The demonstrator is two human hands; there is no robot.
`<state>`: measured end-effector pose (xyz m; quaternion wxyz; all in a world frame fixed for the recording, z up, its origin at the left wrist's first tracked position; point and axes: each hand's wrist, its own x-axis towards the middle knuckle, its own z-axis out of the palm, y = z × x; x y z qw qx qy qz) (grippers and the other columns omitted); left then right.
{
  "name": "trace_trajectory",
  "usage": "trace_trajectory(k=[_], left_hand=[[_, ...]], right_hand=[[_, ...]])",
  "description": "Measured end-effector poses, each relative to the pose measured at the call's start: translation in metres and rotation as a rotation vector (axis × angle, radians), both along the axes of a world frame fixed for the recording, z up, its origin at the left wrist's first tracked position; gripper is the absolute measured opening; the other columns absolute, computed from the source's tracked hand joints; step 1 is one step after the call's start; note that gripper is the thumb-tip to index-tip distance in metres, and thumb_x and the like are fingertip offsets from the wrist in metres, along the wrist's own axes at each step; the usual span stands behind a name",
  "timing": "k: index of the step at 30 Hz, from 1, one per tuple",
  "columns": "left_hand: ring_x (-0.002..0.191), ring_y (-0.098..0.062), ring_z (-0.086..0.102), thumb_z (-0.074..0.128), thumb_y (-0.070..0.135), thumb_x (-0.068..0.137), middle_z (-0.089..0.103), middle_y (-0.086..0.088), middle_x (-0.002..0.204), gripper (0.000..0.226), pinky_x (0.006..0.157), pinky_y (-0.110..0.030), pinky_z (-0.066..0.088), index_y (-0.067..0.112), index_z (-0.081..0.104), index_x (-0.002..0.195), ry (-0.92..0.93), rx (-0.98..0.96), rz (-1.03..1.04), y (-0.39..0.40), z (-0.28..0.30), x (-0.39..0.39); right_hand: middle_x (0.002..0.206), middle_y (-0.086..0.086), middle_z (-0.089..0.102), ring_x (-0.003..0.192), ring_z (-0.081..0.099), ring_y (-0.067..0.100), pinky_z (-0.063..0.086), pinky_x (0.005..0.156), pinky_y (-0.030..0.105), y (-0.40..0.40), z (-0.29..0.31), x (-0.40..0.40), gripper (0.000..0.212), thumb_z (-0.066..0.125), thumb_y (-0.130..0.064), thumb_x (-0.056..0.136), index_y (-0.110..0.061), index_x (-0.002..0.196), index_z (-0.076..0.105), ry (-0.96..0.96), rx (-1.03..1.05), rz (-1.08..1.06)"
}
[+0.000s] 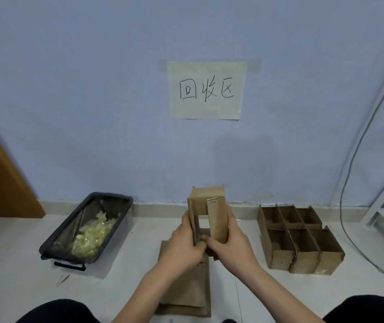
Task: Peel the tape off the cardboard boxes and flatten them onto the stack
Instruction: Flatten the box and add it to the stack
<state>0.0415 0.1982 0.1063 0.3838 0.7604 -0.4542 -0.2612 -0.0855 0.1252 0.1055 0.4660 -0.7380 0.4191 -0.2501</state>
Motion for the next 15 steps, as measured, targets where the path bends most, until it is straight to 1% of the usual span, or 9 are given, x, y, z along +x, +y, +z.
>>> trace_trajectory(k=[3,6,7,9,10,11,12,13,15], left_hand=[[0.095,-0.015,0.065,0.044,0.018,0.102,0.065,0.000,0.110,0.044,0.078,-0.030,0.055,0.024,0.033,0.145,-0.061,-0.017,0.109,-0.004,-0.003,-0.005],[0.089,-0.020,0.064,0.038,0.023,0.107,0.065,-0.004,0.102,0.028,0.077,-0.038,0.055,0.022,0.046,0.133,-0.025,-0.015,0.199,-0.008,-0.003,0.000],[0.089,-0.020,0.064,0.039,0.023,0.106,0.067,-0.005,0.102,0.025,0.082,-0.042,0.056,0.021,0.052,0.127,0.047,-0.025,0.209,-0.009,-0.003,0.004],[0.092,-0.020,0.067,0.044,0.022,0.101,0.070,-0.003,0.100,0.022,0.089,-0.049,0.057,0.022,0.059,0.118,0.186,-0.049,0.222,-0.009,-0.001,0.008],[0.092,-0.020,0.068,0.050,0.024,0.097,0.071,0.000,0.100,0.025,0.089,-0.051,0.058,0.025,0.058,0.121,0.224,-0.075,0.242,-0.008,0.002,0.009],[0.092,-0.019,0.069,0.057,0.025,0.091,0.071,0.002,0.101,0.038,0.087,-0.050,0.059,0.028,0.052,0.129,0.246,-0.109,0.272,-0.007,0.001,0.010],[0.094,-0.017,0.069,0.065,0.023,0.087,0.069,0.003,0.106,0.058,0.086,-0.048,0.060,0.030,0.042,0.139,0.248,-0.143,0.303,-0.004,0.004,0.009],[0.098,-0.017,0.067,0.072,0.020,0.084,0.066,0.001,0.115,0.079,0.087,-0.044,0.059,0.029,0.029,0.149,0.171,-0.169,0.344,-0.002,0.005,0.008],[0.121,-0.025,0.057,0.080,0.019,0.080,0.051,-0.007,0.141,0.107,0.099,-0.042,0.052,0.025,0.006,0.158,-0.281,-0.144,0.373,0.001,0.008,0.006]], right_hand=[[0.112,-0.016,0.065,0.095,0.063,0.004,0.057,0.082,0.031,0.000,0.000,0.003,0.079,0.056,-0.020,0.088,-0.047,0.152,0.019,-0.004,-0.025,-0.006],[0.086,-0.005,0.065,0.073,0.059,0.010,0.050,0.062,0.019,-0.008,0.009,-0.001,0.056,0.039,-0.015,0.101,-0.045,0.148,0.036,-0.039,-0.094,-0.032],[0.073,-0.005,0.058,0.065,0.055,0.011,0.050,0.056,0.019,-0.011,0.013,-0.004,0.048,0.038,-0.016,0.104,-0.046,0.141,0.046,-0.079,-0.095,-0.047],[0.062,-0.008,0.045,0.061,0.049,0.011,0.051,0.050,0.019,-0.016,0.020,-0.009,0.030,0.042,-0.021,0.106,-0.038,0.118,0.064,-0.152,-0.050,-0.072],[0.063,-0.008,0.043,0.062,0.048,0.012,0.053,0.053,0.020,-0.018,0.023,-0.010,0.025,0.044,-0.022,0.106,-0.030,0.108,0.067,-0.168,-0.039,-0.078],[0.064,-0.007,0.046,0.065,0.050,0.015,0.058,0.058,0.025,-0.021,0.025,-0.011,0.024,0.045,-0.022,0.105,-0.026,0.106,0.069,-0.168,-0.044,-0.078],[0.066,-0.006,0.050,0.065,0.053,0.015,0.061,0.064,0.032,-0.023,0.025,-0.011,0.025,0.046,-0.023,0.105,-0.025,0.110,0.070,-0.136,-0.072,-0.078],[0.066,-0.010,0.054,0.064,0.055,0.010,0.060,0.066,0.033,-0.024,0.026,-0.012,0.026,0.046,-0.024,0.105,-0.028,0.118,0.069,-0.086,-0.122,-0.076],[0.066,-0.020,0.060,0.064,0.057,0.001,0.051,0.063,0.016,-0.018,0.028,-0.012,0.033,0.044,-0.024,0.106,-0.038,0.130,0.061,0.026,-0.255,-0.021]])
